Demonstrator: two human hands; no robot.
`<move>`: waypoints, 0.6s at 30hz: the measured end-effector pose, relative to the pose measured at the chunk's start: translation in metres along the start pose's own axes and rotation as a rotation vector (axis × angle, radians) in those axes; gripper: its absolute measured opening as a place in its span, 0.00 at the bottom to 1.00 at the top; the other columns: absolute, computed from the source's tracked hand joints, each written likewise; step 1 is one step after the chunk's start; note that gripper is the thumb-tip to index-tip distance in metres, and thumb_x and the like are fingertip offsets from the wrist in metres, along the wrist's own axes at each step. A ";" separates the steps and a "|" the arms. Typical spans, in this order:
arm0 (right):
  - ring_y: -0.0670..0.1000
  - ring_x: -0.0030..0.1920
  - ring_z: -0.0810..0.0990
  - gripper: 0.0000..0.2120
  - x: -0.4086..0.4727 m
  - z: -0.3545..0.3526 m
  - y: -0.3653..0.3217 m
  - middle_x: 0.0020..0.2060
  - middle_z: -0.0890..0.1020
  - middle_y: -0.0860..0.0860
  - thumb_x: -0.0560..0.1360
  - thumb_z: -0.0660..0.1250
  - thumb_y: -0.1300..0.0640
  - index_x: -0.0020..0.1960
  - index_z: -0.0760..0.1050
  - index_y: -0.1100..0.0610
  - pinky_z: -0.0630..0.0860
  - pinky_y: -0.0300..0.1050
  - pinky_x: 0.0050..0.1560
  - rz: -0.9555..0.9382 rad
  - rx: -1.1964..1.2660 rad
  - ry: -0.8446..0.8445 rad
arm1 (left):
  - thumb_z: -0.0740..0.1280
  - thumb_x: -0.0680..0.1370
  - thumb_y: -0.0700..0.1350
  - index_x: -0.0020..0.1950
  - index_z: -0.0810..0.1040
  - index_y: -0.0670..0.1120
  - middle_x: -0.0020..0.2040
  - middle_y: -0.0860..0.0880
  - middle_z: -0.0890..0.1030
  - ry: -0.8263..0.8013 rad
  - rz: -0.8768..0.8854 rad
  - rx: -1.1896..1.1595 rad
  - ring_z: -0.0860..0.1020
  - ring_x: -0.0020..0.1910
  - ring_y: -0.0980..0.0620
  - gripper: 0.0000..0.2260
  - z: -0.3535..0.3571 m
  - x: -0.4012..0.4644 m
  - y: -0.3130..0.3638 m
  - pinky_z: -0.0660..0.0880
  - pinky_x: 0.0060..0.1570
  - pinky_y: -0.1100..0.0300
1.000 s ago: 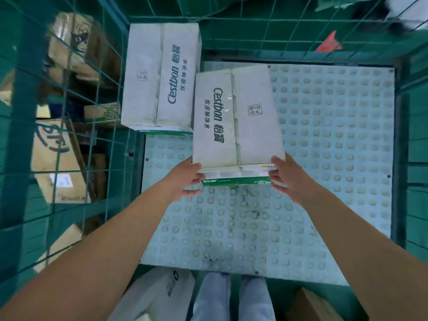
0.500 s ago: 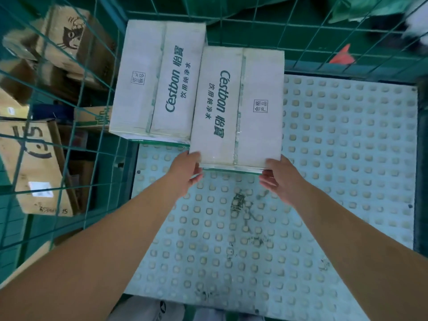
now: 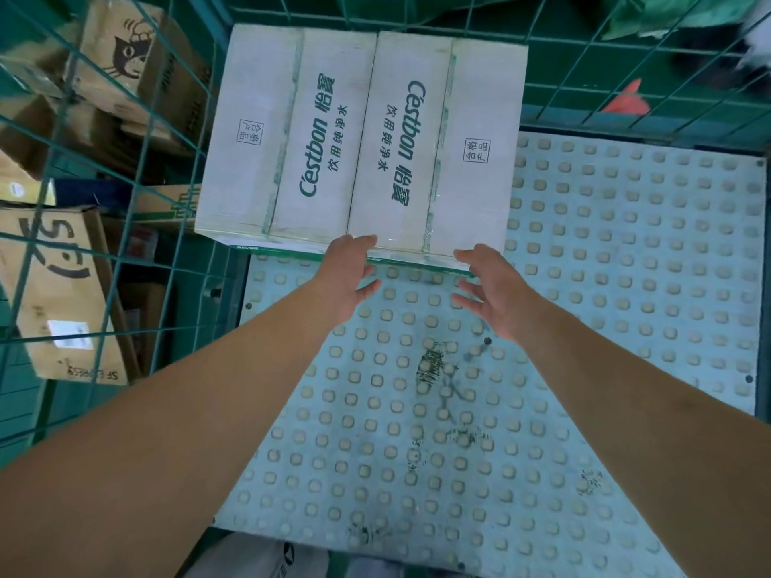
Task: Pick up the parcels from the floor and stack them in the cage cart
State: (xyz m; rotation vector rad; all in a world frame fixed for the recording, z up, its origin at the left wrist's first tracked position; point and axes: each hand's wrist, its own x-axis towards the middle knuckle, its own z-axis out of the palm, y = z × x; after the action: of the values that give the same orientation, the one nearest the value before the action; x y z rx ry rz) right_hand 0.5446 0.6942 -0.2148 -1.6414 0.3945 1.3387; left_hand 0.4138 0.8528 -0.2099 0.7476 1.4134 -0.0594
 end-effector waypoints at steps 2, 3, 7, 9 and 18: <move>0.55 0.68 0.74 0.32 -0.005 0.001 0.007 0.74 0.68 0.50 0.81 0.70 0.51 0.81 0.62 0.49 0.80 0.52 0.65 -0.001 -0.005 -0.001 | 0.69 0.81 0.50 0.76 0.70 0.52 0.65 0.49 0.75 0.004 -0.007 0.012 0.77 0.61 0.51 0.23 -0.002 -0.006 -0.007 0.82 0.54 0.52; 0.55 0.67 0.75 0.30 -0.009 0.002 0.009 0.73 0.69 0.50 0.81 0.69 0.51 0.80 0.63 0.49 0.80 0.52 0.64 0.002 -0.008 -0.006 | 0.69 0.82 0.50 0.76 0.70 0.52 0.65 0.50 0.76 0.003 -0.012 0.008 0.77 0.61 0.50 0.23 -0.003 -0.009 -0.011 0.82 0.55 0.52; 0.54 0.64 0.78 0.17 -0.036 0.005 0.013 0.67 0.76 0.51 0.81 0.69 0.49 0.69 0.72 0.50 0.81 0.50 0.62 0.019 -0.019 -0.036 | 0.66 0.84 0.48 0.70 0.73 0.51 0.63 0.50 0.77 0.006 -0.027 -0.009 0.77 0.63 0.49 0.14 -0.009 -0.041 -0.024 0.80 0.58 0.53; 0.53 0.63 0.79 0.15 -0.056 0.009 0.012 0.65 0.77 0.51 0.81 0.69 0.49 0.65 0.73 0.49 0.80 0.50 0.62 0.019 -0.036 -0.055 | 0.65 0.84 0.47 0.66 0.75 0.51 0.64 0.50 0.78 0.010 -0.041 -0.018 0.78 0.62 0.49 0.11 -0.016 -0.062 -0.032 0.80 0.58 0.53; 0.55 0.64 0.80 0.13 -0.211 0.049 0.023 0.63 0.79 0.51 0.83 0.67 0.51 0.66 0.75 0.52 0.79 0.49 0.63 0.018 0.003 -0.183 | 0.62 0.85 0.54 0.73 0.72 0.55 0.66 0.54 0.77 0.024 0.030 -0.120 0.78 0.61 0.55 0.16 -0.070 -0.213 -0.063 0.74 0.66 0.52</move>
State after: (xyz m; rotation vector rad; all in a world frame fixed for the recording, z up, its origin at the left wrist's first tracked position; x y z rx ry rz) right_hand 0.4251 0.6588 -0.0358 -1.5011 0.3020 1.4868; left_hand 0.2824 0.7565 -0.0429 0.6720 1.4151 0.0567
